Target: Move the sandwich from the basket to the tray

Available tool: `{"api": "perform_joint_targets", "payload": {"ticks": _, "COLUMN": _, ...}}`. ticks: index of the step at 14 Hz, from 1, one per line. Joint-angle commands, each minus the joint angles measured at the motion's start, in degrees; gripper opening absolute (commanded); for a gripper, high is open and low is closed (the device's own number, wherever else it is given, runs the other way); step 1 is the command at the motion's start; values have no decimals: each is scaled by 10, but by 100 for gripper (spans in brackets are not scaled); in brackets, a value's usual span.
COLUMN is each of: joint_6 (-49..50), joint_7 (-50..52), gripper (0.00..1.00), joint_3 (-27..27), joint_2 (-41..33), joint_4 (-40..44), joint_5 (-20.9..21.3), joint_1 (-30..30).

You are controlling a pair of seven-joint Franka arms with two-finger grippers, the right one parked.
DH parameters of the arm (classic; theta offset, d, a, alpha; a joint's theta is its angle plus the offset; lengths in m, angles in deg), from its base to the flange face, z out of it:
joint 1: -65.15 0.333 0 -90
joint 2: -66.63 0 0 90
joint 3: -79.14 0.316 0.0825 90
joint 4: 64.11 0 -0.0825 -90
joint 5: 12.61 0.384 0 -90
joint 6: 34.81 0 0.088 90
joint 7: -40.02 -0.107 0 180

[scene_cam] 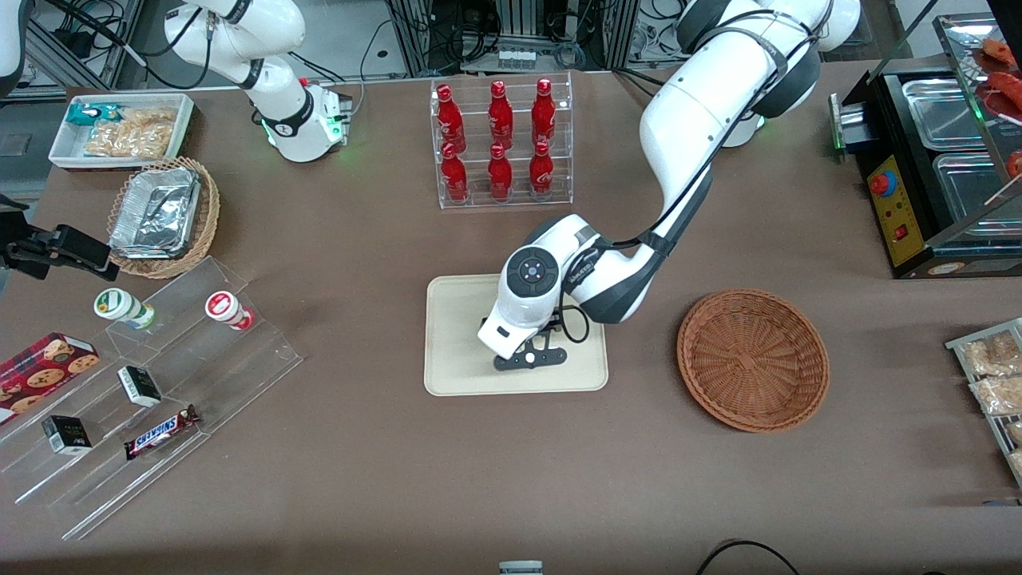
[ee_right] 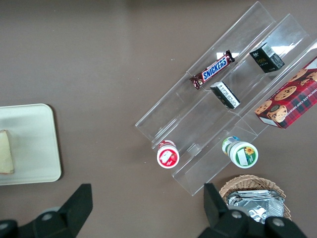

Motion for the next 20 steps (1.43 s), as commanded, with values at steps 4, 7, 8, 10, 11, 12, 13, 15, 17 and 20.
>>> {"api": "perform_joint_targets", "payload": {"ticks": 4, "joint_6": 112, "joint_7": 4, "gripper": 100, "joint_3": 19, "joint_2": -112, "joint_4": -22, "joint_5": 15, "joint_1": 53}}
{"api": "perform_joint_targets", "payload": {"ticks": 7, "joint_6": 145, "joint_7": -56, "gripper": 100, "joint_3": 18, "joint_2": -184, "joint_4": -83, "joint_5": 13, "joint_1": 115}}
{"api": "perform_joint_targets", "payload": {"ticks": 8, "joint_6": 158, "joint_7": -91, "gripper": 100, "joint_3": 18, "joint_2": -206, "joint_4": -101, "joint_5": 9, "joint_1": 135}}
{"api": "perform_joint_targets", "payload": {"ticks": 10, "joint_6": 206, "joint_7": -149, "gripper": 100, "joint_3": 17, "joint_2": -243, "joint_4": -121, "joint_5": 6, "joint_1": 174}}
{"api": "perform_joint_targets", "payload": {"ticks": 11, "joint_6": 228, "joint_7": -178, "gripper": 100, "joint_3": 17, "joint_2": -256, "joint_4": -121, "joint_5": 2, "joint_1": 192}}
{"api": "perform_joint_targets", "payload": {"ticks": 12, "joint_6": 238, "joint_7": -199, "gripper": 100, "joint_3": 16, "joint_2": -271, "joint_4": -124, "joint_5": -13, "joint_1": 214}}
{"api": "perform_joint_targets", "payload": {"ticks": 13, "joint_6": 246, "joint_7": -227, "gripper": 100, "joint_3": 15, "joint_2": -294, "joint_4": -138, "joint_5": -30, "joint_1": 243}}
{"api": "perform_joint_targets", "payload": {"ticks": 15, "joint_6": 272, "joint_7": -323, "gripper": 100, "joint_3": 18, "joint_2": -331, "joint_4": -159, "joint_5": -65, "joint_1": 272}}
{"api": "perform_joint_targets", "payload": {"ticks": 17, "joint_6": 281, "joint_7": -362, "gripper": 100, "joint_3": 29, "joint_2": -380, "joint_4": -195, "joint_5": -81, "joint_1": 295}}
{"api": "perform_joint_targets", "payload": {"ticks": 20, "joint_6": 300, "joint_7": -381, "gripper": 100, "joint_3": 56, "joint_2": -468, "joint_4": -250, "joint_5": -96, "joint_1": 292}}
